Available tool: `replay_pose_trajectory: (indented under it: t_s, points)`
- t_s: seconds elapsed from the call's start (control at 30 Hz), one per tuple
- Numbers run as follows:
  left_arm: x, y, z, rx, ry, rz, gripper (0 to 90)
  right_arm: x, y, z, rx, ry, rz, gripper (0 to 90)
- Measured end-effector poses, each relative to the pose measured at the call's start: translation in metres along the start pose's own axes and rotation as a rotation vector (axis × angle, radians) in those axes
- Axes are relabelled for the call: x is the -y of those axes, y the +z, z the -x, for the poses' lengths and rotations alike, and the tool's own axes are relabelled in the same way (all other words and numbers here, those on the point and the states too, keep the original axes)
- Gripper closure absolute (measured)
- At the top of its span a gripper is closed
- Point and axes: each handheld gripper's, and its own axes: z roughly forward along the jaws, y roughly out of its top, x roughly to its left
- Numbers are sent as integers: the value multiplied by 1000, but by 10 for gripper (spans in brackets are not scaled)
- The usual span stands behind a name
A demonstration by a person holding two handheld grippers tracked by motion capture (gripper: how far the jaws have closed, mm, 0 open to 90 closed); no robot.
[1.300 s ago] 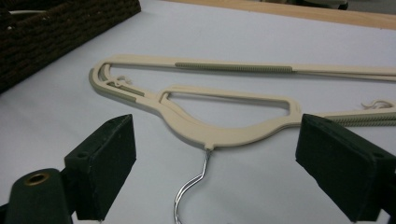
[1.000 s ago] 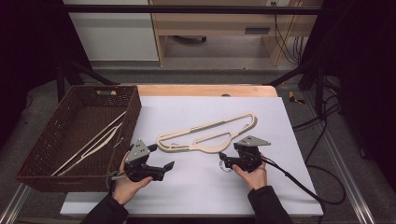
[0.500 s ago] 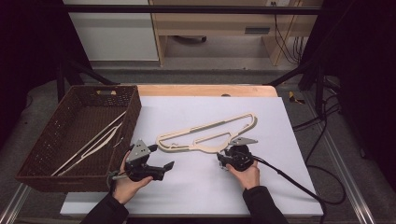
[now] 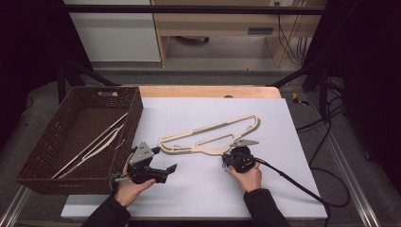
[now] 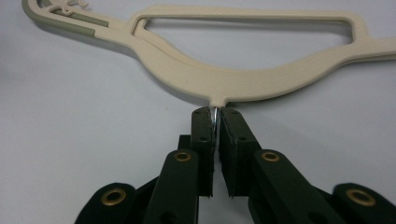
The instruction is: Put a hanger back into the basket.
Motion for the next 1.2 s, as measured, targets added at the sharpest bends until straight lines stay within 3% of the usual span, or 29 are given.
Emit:
replay_pose_trajectory:
  t_s: [0.43, 0.93, 1.2]
  points:
    - [0, 1, 1, -3, 6, -8, 99, -1, -2, -3, 23, 83, 10, 890]
    - [-5, 5, 7, 6, 31, -13, 119, -8, -17, -2, 37, 64, 59, 891]
    - [-25, 32, 17, 29, 98, -64, 131, -9, -22, -1, 49, 22, 56, 891]
